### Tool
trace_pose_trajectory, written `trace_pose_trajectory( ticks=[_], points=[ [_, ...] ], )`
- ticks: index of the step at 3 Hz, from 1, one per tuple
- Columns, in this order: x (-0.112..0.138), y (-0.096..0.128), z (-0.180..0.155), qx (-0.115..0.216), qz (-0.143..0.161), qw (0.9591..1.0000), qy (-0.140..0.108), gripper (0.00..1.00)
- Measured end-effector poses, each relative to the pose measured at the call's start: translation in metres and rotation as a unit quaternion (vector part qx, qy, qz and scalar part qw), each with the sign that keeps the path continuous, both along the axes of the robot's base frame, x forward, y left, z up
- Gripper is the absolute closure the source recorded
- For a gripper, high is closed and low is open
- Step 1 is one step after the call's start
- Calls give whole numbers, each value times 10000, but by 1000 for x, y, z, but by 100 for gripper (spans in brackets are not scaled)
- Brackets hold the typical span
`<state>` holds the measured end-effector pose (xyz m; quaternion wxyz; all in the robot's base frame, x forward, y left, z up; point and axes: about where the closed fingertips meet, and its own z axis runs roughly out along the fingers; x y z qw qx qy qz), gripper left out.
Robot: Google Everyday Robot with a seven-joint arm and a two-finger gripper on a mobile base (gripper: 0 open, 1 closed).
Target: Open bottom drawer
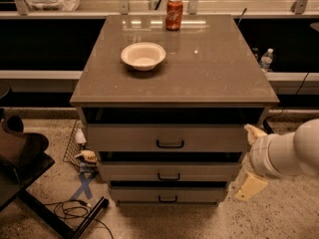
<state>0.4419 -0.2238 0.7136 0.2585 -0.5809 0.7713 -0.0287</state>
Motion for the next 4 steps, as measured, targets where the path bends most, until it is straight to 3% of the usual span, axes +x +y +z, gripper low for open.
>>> trace_pose_trajectory(
  ticks=[1, 2, 4],
  points=[
    [7, 0, -31, 87, 33, 10000, 4, 0],
    [13, -6, -84, 370, 131, 9991, -137, 0],
    [29, -30, -184, 656, 907, 9927, -456, 0]
  ],
)
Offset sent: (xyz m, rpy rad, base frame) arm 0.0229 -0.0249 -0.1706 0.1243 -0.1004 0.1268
